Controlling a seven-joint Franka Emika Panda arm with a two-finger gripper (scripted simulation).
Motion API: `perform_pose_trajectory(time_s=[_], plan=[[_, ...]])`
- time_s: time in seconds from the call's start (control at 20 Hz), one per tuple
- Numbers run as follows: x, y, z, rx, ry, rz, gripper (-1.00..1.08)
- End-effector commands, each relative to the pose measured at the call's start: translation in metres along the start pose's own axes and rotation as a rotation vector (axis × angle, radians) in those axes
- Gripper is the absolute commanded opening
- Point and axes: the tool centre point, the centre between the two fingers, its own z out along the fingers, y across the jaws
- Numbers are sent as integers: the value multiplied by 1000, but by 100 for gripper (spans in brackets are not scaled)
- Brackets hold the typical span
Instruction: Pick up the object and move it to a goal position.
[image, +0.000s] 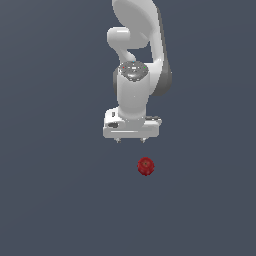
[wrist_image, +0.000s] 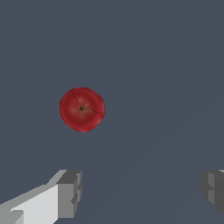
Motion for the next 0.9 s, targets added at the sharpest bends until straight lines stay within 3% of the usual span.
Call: perform_pose_trajectory(time_s=[0.0, 0.45, 0.85], plan=[[0, 0, 0, 0, 0, -4, 100], [9, -10, 10, -2, -8, -109, 100], [25, -29, 29, 1, -21, -313, 100]])
